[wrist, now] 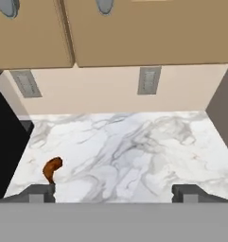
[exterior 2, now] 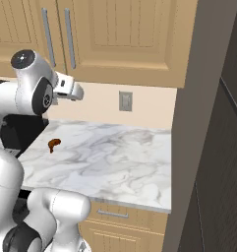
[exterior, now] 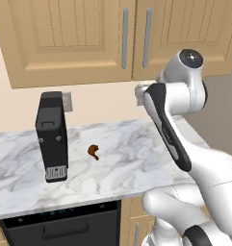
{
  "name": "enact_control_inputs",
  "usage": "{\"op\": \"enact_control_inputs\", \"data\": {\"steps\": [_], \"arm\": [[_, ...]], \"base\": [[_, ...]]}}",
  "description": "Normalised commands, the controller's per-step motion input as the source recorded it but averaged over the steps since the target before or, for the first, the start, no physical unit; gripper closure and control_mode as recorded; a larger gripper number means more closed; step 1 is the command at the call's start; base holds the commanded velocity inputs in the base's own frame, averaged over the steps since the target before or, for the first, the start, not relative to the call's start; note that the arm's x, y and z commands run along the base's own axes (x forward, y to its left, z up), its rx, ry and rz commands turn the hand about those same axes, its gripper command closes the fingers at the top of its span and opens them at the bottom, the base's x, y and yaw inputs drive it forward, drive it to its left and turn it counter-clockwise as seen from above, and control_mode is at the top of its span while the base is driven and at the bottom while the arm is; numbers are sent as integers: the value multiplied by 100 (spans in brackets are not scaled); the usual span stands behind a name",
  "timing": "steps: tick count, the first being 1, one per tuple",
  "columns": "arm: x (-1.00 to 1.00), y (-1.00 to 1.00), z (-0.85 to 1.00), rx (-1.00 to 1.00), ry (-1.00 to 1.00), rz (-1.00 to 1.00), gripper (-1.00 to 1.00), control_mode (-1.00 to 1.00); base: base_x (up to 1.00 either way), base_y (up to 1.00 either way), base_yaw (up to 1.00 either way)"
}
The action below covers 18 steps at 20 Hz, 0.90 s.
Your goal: Retrieve the tupperware from the cabinet, then place the raw meat into the tupperware to avoid contamination.
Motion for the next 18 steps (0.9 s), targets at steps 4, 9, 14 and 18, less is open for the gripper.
{"op": "enact_control_inputs", "data": {"steps": [4, 9, 14, 18], "arm": [[4, 19, 87, 0, -19, -7, -100, -100], [6, 5, 85, 0, -17, -3, -100, -100], [4, -11, 59, 1, -4, 0, -100, -100], [21, -20, 28, 4, -1, 0, -100, -100]], "base": [[0, 0, 0], [0, 0, 0], [0, 0, 0], [0, 0, 0]]}}
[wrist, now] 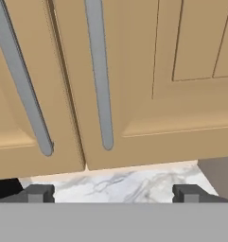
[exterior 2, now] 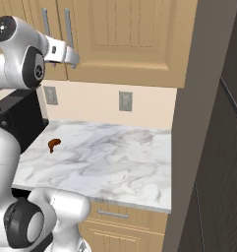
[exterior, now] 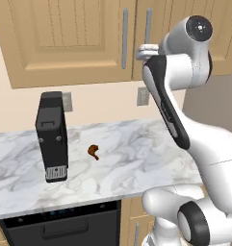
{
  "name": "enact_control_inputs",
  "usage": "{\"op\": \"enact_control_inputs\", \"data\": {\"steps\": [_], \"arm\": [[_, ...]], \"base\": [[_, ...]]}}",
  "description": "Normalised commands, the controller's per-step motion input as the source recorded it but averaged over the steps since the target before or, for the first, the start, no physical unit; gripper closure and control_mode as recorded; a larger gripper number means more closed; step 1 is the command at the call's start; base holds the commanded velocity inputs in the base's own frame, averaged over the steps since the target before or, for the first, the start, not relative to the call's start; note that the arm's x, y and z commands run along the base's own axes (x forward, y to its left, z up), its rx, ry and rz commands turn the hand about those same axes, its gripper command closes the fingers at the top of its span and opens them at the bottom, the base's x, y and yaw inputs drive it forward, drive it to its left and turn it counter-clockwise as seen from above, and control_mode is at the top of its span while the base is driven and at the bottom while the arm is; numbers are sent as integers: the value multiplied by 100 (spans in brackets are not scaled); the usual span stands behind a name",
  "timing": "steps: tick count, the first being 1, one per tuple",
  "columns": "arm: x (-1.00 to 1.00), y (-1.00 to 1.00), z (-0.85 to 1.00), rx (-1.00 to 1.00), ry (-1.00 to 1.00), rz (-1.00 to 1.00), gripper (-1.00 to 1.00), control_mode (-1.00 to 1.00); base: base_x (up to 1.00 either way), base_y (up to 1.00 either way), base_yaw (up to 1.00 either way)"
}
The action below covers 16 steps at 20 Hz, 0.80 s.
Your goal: Retrieve the tupperware from the cabinet, then place the raw meat into the tupperware to avoid contamination.
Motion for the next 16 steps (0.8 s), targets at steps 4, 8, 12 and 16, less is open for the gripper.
{"op": "enact_control_inputs", "data": {"steps": [4, 8, 12, 16], "arm": [[30, -17, 12, 1, -4, 0, -100, -100], [26, 1, -2, -2, -3, 0, -100, -100], [19, 0, -4, 0, -4, 0, -100, -100], [42, 0, 0, 0, -1, 1, -100, -100]], "base": [[0, 0, 0], [0, 0, 0], [0, 0, 0], [0, 0, 0]]}}
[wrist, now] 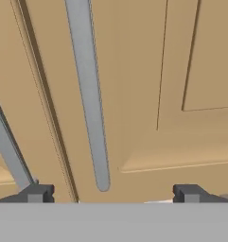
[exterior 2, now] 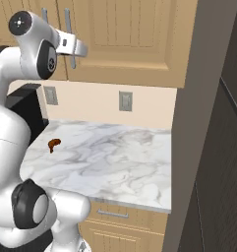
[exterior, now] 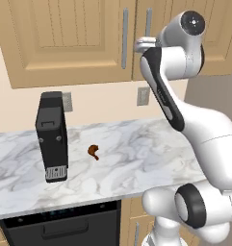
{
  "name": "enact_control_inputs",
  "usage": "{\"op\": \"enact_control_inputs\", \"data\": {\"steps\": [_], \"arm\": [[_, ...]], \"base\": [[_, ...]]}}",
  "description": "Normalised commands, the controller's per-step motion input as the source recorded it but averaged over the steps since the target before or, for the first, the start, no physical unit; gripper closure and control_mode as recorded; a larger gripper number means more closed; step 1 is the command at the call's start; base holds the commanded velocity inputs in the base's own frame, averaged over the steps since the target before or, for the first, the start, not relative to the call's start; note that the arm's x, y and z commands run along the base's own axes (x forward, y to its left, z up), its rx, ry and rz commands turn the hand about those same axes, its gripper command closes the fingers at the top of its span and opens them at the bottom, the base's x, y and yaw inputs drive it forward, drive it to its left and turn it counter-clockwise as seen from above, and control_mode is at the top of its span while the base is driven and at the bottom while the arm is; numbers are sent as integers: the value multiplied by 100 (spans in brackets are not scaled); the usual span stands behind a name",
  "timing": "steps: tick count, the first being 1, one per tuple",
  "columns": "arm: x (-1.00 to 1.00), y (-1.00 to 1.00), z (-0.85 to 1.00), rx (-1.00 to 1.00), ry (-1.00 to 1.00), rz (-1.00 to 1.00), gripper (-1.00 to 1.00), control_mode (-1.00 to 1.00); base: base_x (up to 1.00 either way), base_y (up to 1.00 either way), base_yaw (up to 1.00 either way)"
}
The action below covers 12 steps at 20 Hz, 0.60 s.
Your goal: Retrieve the tupperware from the cabinet, then place the raw meat into the tupperware to avoid contamination.
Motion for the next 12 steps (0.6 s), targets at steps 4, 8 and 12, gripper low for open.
{"op": "enact_control_inputs", "data": {"steps": [4, 8, 12], "arm": [[41, 2, -1, 0, 0, 1, -100, -100], [28, 23, -5, 0, 0, 0, -100, -100], [28, 16, -6, -1, 0, 0, -100, -100]], "base": [[0, 0, 0], [0, 0, 0], [0, 0, 0]]}}
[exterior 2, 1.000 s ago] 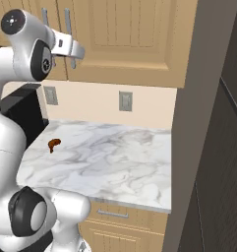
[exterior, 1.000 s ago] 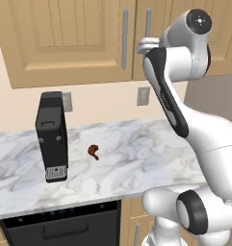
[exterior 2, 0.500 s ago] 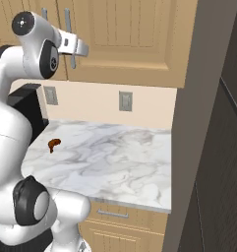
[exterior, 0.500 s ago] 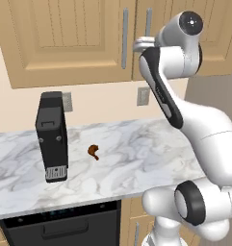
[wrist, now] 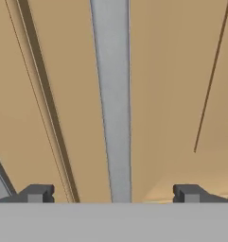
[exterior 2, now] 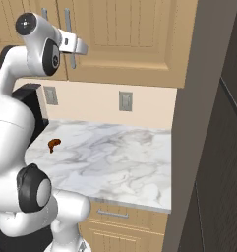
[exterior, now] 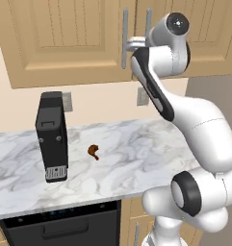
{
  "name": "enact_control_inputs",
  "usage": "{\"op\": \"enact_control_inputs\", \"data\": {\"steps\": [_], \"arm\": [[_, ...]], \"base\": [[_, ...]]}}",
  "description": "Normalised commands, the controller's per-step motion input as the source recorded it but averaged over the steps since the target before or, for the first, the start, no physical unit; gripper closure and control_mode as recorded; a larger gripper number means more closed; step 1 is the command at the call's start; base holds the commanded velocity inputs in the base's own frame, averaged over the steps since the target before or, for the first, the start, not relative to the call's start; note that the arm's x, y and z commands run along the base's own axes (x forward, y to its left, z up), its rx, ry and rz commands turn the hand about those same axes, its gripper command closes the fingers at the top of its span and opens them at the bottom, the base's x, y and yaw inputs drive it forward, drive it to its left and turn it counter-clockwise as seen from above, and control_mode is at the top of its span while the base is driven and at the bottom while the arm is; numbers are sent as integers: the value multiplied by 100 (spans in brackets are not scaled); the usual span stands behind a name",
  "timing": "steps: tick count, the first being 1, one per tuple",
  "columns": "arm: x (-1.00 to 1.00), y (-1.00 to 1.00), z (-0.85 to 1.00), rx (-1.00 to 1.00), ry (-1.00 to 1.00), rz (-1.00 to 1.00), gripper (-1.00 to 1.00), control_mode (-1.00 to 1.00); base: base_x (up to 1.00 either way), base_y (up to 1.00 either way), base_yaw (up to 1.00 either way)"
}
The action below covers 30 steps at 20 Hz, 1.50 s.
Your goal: Retrieve the tupperware from the cabinet, then place the raw meat into the tupperware to avoid contamination.
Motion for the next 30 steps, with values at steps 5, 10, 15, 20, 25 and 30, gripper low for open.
{"op": "enact_control_inputs", "data": {"steps": [5, 10, 15, 20, 25, 30], "arm": [[33, 4, -9, 0, -2, 0, -100, -100], [31, -2, -10, 0, 0, 1, -100, -100], [30, 0, -14, 0, -1, 3, 100, -100], [18, 0, -8, 0, -3, 2, 100, -100], [-22, -3, -10, 1, 0, -4, 100, -100], [-44, -2, -4, 0, 0, -10, 100, -100]], "base": [[0, 0, 0], [0, 0, 0], [0, 0, 0], [0, 0, 0], [0, 0, 0], [0, 0, 0]]}}
